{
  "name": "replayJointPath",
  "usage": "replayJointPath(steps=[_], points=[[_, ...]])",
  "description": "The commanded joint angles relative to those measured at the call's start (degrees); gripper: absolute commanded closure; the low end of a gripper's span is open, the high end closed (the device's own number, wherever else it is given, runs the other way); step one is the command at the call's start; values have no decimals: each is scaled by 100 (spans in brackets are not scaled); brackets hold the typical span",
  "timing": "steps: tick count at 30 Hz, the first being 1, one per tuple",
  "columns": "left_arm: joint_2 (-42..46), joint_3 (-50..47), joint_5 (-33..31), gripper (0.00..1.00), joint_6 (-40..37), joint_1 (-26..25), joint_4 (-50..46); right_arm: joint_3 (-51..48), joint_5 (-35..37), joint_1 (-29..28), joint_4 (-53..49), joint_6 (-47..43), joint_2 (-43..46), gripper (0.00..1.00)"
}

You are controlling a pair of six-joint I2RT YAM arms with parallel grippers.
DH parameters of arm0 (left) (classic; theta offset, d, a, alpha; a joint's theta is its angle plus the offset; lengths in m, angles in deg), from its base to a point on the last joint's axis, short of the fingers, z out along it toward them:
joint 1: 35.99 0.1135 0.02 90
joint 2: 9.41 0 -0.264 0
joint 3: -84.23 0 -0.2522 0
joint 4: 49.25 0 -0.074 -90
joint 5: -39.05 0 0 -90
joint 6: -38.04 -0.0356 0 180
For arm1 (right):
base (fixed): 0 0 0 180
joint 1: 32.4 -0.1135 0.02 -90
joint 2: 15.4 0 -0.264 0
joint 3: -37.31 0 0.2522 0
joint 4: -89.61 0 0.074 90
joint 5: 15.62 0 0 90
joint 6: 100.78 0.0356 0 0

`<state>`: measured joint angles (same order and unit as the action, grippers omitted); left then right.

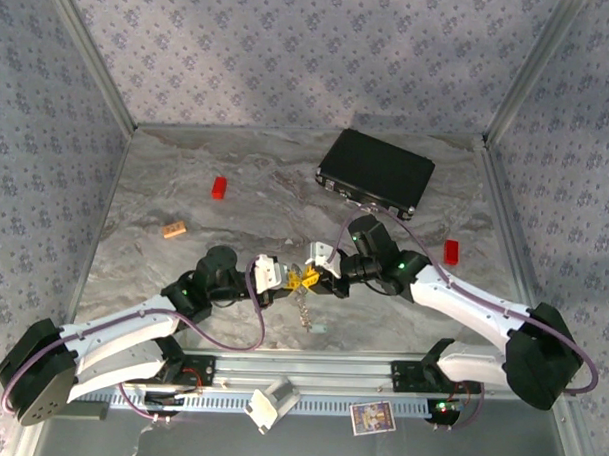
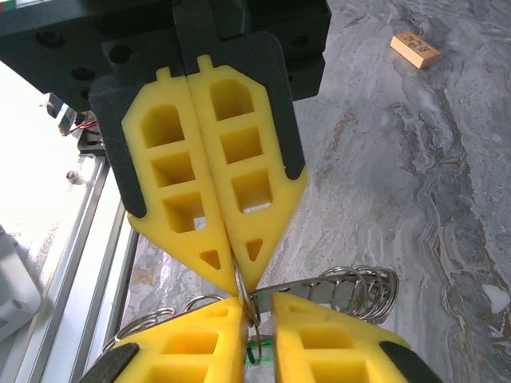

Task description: Put the keys on the keyring

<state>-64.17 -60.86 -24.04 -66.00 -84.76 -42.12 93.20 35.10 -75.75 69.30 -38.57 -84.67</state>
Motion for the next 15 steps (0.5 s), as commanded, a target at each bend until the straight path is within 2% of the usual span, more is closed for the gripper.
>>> replayJointPath(steps=[1,2,3,4,5,6,10,15], points=[[102,-23,136,100,64,-39,489,54,-144,55,72,12,-59,96],[118,-23,86,99,75,-36,442,96,-157,70,13,-22,-52,100],[139,-17,23,94,80,-41,390,133,-158,75,-60,-65,-42,100],[152,-14,-38,86,86,-36,327,170,-142,81,-146,-127,-27,100],[160,7,-133,73,92,-37,207,227,-103,78,-251,-190,-20,100],[155,63,-227,65,84,-40,-3,294,-29,69,-381,-268,-16,100],[23,387,-328,64,-69,-40,-926,603,371,-28,-1003,-621,-76,100],[-88,535,-302,72,-125,-40,-1080,1000,996,-260,-1659,-1011,-249,100]])
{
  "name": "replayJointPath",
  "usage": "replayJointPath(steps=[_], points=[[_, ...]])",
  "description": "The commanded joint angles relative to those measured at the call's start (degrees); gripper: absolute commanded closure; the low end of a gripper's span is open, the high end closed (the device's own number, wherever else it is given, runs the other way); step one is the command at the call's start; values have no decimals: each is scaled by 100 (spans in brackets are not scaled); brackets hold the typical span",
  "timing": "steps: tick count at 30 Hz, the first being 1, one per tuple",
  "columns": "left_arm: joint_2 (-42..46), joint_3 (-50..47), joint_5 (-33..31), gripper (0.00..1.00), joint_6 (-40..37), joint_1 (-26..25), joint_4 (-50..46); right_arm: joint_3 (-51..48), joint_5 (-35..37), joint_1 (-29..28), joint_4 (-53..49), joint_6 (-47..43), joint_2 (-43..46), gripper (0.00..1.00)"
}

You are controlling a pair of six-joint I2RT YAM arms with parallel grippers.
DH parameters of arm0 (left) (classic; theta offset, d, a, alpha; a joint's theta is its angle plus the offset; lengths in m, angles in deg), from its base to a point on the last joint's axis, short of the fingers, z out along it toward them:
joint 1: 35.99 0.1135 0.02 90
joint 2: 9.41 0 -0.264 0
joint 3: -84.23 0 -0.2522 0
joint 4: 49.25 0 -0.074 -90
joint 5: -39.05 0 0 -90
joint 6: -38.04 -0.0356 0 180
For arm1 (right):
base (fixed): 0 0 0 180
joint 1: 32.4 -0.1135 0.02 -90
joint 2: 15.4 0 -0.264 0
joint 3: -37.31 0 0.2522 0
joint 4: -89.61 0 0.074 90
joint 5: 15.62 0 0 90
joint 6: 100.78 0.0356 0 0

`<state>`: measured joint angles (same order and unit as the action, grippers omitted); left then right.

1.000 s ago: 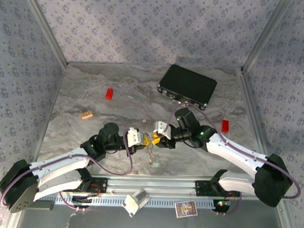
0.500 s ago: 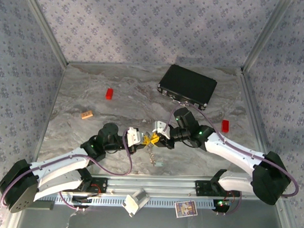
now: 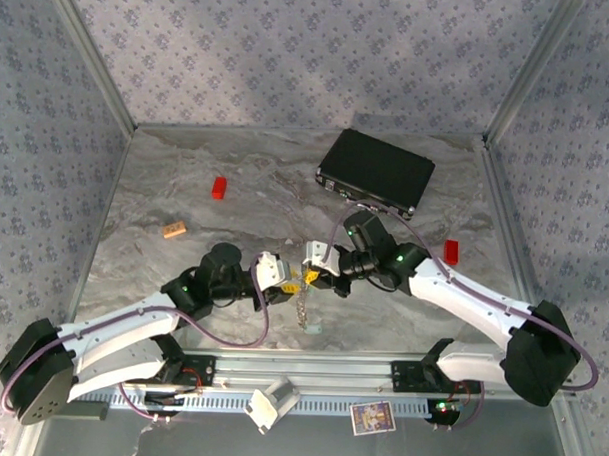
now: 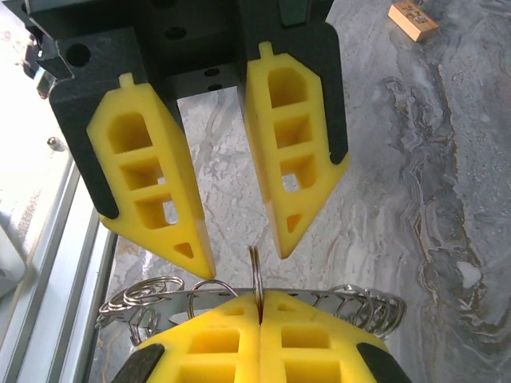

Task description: Put the keys on the keyring

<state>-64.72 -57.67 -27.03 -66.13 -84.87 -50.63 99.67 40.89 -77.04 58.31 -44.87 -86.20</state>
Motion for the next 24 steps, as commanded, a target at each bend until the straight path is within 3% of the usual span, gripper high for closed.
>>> replayJointPath(steps=[1,6,15,20,24], points=[[-44,222,23,73,-121,-27,-195,424,521,-175,-659,-436,-128,100],[-50,217,173,77,-129,-25,2,665,908,-378,-982,-633,-284,100],[-188,251,314,86,-103,-29,14,615,549,-436,-641,-487,-241,100],[-148,191,370,99,-95,-28,224,452,302,-371,-432,-314,-118,99],[-59,-110,369,100,117,-27,871,-109,-162,-10,226,145,267,76]])
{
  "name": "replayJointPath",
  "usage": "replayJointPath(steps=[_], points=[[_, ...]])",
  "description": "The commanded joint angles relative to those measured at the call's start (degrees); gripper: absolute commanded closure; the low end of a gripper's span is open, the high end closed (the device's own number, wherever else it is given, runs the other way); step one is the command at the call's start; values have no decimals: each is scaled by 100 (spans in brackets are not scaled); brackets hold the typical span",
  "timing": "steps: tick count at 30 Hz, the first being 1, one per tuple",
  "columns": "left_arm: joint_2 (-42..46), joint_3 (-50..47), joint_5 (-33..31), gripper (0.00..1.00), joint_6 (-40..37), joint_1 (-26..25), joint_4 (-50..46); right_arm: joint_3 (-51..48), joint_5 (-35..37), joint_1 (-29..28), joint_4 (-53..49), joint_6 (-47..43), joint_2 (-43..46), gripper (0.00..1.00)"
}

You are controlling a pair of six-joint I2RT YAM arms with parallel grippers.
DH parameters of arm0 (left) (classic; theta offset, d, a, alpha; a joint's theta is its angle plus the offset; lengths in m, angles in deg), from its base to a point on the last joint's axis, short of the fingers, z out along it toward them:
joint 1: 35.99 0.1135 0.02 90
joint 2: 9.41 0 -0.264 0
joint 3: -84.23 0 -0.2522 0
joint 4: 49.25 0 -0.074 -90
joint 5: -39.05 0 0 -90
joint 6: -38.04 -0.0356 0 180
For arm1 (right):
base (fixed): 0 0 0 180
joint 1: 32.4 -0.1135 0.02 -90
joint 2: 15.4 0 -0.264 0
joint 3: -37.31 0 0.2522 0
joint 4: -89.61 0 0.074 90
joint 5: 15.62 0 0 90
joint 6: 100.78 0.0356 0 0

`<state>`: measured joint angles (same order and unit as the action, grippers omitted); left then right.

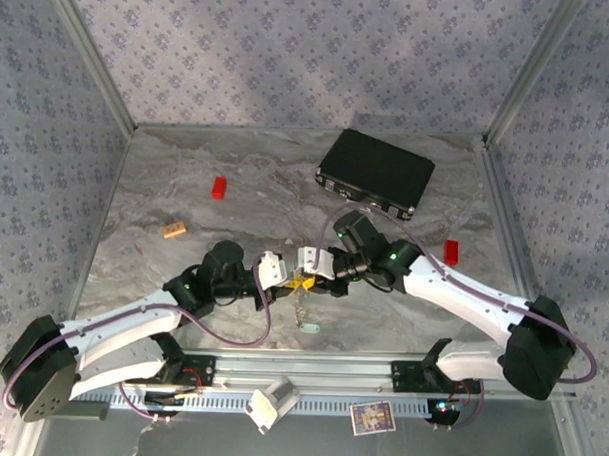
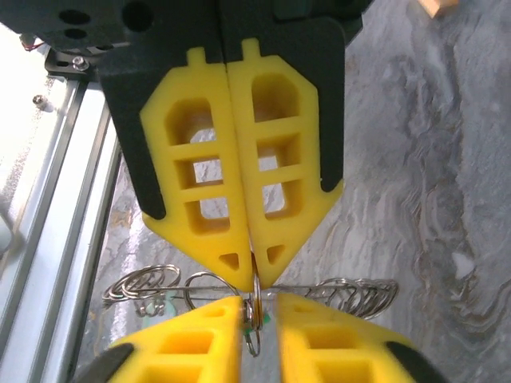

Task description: Put the keys on the keyring

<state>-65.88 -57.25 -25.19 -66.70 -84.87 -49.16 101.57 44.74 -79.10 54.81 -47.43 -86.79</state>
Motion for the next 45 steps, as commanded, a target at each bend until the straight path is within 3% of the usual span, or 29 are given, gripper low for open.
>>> replayJointPath(steps=[1,5,13,28,29,31,33,39,45], points=[[56,-263,192,100,285,-25,1022,-454,-677,308,794,555,400,74],[-81,-642,210,100,706,-25,2040,-924,-1025,497,1542,1072,546,71],[-267,-822,237,100,876,-26,2710,-1192,-1166,551,1845,1263,462,72],[-203,-847,206,100,945,-26,2784,-1100,-1337,605,1875,1265,416,99],[-200,-841,189,98,947,-32,2745,-1087,-1346,603,1859,1257,422,100],[-169,-778,101,84,919,-27,2524,-1008,-1316,593,1733,1196,425,100],[-84,-675,64,79,778,-25,2156,-883,-1191,562,1436,1009,422,100],[130,-273,17,79,285,-30,814,-417,-652,387,426,407,318,100],[155,-66,87,79,125,-30,323,-27,-233,173,-121,91,166,100]])
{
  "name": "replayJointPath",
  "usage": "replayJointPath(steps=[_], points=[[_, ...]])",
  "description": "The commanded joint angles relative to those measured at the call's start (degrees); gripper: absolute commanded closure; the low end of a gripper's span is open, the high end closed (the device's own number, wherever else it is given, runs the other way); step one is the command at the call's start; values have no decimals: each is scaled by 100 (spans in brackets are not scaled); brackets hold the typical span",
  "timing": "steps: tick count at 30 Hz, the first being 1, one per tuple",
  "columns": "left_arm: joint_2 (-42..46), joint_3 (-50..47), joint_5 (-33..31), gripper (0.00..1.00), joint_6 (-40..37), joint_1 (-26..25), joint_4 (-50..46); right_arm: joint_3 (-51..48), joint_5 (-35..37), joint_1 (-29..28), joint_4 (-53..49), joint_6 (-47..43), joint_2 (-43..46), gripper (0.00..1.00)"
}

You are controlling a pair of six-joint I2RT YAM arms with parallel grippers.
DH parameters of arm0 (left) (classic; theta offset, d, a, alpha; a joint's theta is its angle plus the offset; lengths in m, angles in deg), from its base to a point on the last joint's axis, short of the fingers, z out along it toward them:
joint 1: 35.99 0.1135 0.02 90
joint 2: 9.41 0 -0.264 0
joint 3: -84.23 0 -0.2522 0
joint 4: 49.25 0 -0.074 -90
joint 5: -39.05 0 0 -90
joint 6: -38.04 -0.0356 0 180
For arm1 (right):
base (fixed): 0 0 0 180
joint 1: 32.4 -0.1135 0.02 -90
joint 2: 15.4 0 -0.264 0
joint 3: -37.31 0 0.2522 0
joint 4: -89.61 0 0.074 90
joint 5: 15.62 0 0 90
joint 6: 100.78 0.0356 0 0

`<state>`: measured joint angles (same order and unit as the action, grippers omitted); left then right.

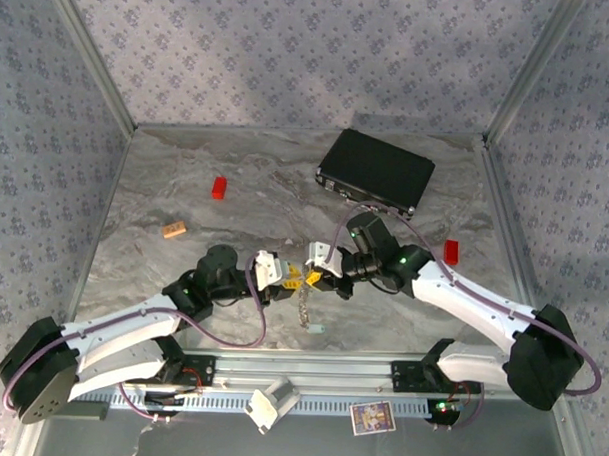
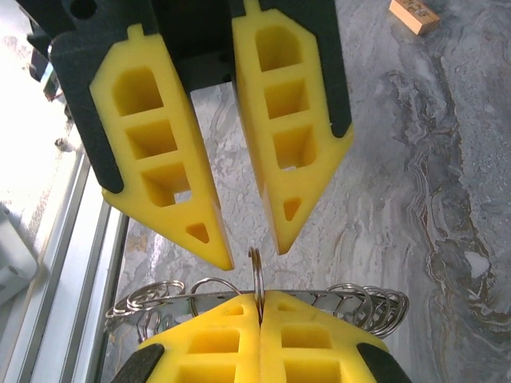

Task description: Put the keys on the keyring

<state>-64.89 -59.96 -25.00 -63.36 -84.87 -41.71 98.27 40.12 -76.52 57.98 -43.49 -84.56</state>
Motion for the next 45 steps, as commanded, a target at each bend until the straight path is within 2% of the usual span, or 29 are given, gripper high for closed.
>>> replayJointPath(steps=[1,9,18,21,24,26,27,30,32,37,45], points=[[42,241,73,79,-238,-30,-479,347,273,-131,-471,-337,-78,100],[2,336,141,79,-354,-17,-729,576,376,-339,-583,-472,-216,100],[-77,345,278,86,-319,-25,-642,597,254,-418,-403,-392,-266,100],[-83,345,289,90,-322,-17,-712,546,210,-412,-306,-337,-207,100],[-72,331,308,100,-337,-16,-765,480,177,-386,-211,-283,-153,100],[-44,303,303,100,-317,-22,-730,398,127,-345,-133,-206,-100,100],[-32,262,299,100,-295,-22,-667,345,102,-303,-63,-141,-57,97],[32,17,261,100,-93,-22,-125,2,-166,-111,256,106,89,80],[29,-194,250,100,123,-29,457,-246,-421,56,593,360,153,75],[-65,-543,205,100,468,-29,1498,-686,-573,143,1235,821,152,72],[-123,-681,183,100,541,-42,1771,-816,-740,138,1652,1029,-40,73]])
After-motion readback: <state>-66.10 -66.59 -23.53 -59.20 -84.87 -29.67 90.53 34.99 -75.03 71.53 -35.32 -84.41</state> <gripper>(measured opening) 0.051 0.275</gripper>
